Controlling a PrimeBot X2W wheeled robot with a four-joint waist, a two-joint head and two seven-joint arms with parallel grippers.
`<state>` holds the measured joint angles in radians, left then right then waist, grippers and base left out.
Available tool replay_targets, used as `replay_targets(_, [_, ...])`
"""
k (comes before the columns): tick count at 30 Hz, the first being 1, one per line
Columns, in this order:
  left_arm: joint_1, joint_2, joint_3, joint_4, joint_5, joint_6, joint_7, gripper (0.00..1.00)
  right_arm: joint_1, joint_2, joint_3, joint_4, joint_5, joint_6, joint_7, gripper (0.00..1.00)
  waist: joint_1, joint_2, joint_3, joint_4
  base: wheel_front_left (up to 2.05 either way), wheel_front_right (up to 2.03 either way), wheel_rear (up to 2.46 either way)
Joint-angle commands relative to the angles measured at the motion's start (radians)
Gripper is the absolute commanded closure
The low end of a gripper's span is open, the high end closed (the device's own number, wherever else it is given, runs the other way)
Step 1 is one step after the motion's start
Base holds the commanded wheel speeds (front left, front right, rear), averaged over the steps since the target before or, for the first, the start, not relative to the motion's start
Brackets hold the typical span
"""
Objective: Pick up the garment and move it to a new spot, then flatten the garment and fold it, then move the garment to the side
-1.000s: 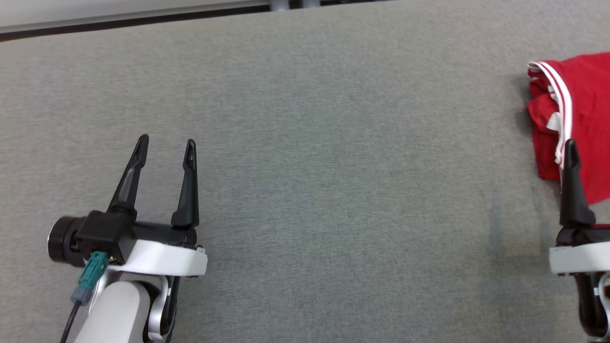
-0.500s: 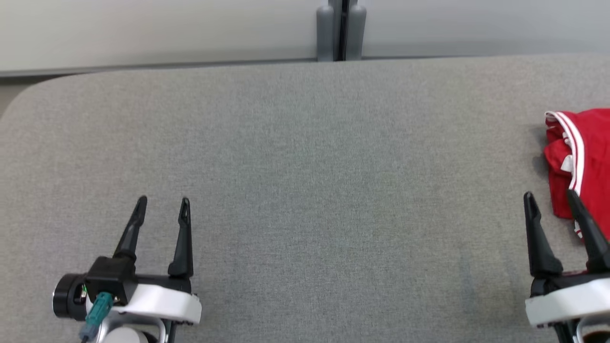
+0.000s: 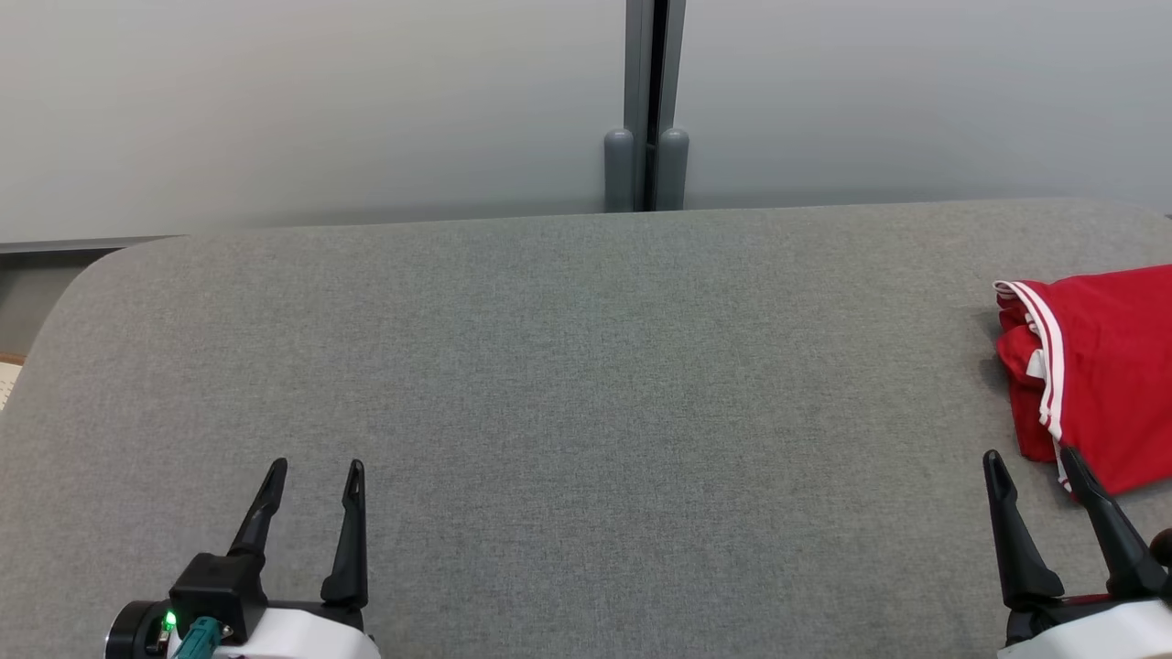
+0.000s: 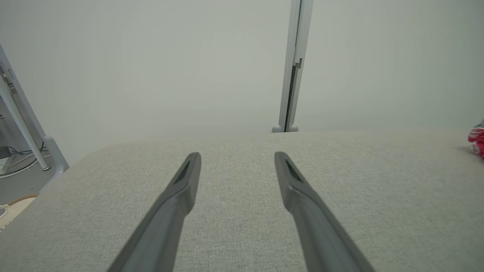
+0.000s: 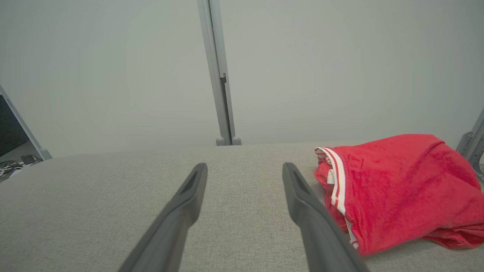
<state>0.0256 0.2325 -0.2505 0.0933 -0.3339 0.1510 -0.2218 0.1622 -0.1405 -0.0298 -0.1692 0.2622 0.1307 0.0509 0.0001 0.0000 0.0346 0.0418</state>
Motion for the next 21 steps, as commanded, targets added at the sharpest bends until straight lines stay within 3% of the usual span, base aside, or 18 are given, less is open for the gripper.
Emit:
replay_targets(1, [0.01,0.002,-0.001,0.001,0.002,0.005,-0.001,0.0,0.007,-0.002,-0.004,-0.005,0.007,0.0,0.003,0.0,-0.0001,0.0,-0.011,0.0,0.0,0.0,0.0])
replay_targets(21, [0.004,0.01,-0.011,0.01,-0.016,0.009,0.005,0.0,0.017,0.004,-0.013,-0.022,0.001,0.0,0.015,0.0,-0.0001,0.0,-0.016,-0.006,0.0,0.0,0.0])
